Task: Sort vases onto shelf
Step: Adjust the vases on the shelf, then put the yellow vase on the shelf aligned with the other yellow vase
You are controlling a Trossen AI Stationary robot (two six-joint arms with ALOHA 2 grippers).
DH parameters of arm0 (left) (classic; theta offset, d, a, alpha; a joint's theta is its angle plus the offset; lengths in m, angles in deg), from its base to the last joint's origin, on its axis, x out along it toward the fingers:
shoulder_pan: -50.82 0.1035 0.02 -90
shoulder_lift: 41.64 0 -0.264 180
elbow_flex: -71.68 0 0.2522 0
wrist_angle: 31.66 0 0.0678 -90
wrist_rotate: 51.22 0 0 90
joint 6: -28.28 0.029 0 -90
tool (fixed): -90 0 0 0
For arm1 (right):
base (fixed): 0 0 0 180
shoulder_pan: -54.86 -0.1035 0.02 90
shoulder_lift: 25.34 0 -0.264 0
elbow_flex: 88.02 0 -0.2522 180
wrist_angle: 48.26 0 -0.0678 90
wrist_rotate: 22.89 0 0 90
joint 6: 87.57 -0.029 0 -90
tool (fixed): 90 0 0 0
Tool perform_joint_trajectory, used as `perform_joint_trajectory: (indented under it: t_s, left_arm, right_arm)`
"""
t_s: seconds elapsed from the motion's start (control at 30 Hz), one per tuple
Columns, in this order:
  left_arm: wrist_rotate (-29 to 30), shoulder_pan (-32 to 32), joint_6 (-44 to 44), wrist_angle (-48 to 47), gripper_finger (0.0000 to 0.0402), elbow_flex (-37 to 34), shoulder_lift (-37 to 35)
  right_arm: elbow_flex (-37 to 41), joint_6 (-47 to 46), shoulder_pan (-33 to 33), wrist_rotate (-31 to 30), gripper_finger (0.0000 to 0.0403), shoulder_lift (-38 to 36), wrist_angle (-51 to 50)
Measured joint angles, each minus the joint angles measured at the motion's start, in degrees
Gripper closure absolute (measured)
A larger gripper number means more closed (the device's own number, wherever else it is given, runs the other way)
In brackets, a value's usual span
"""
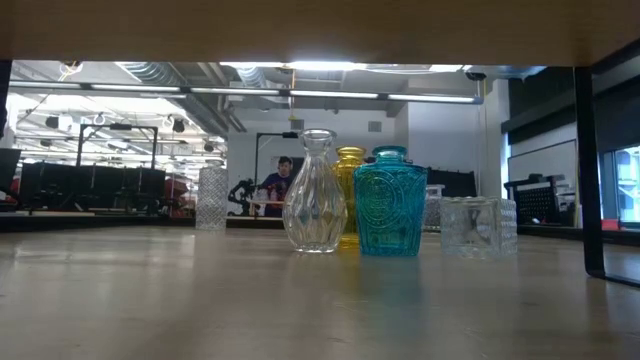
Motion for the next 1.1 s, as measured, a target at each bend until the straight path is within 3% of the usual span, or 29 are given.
perform_joint_trajectory:
  t_s: [0.47,0.6,0.87,1.0,1.1]
  left_arm:
    - [0.21,0.04,1.25,-0.02,0.0402,0.00,0.02]
    - [6.41,0.50,1.27,-0.56,0.0402,0.00,0.00]
    - [11.07,10.66,-3.27,-10.23,0.0402,-0.21,-2.37]
    - [8.01,16.44,-8.49,-9.07,0.0402,-6.42,-10.06]
    - [6.88,18.05,-13.25,-6.82,0.0402,-17.49,-18.37]
  right_arm:
    - [0.00,-2.38,-1.48,-0.87,0.0403,0.00,0.19]
    - [0.00,-1.67,-1.44,-2.85,0.0403,0.00,-0.07]
    - [-4.62,1.51,-0.55,-10.44,0.0403,-0.11,-8.28]
    - [-9.75,3.41,-0.58,-17.43,0.0403,-0.15,-18.12]
    - [-13.74,3.62,-0.69,-24.80,0.0403,-0.15,-25.74]
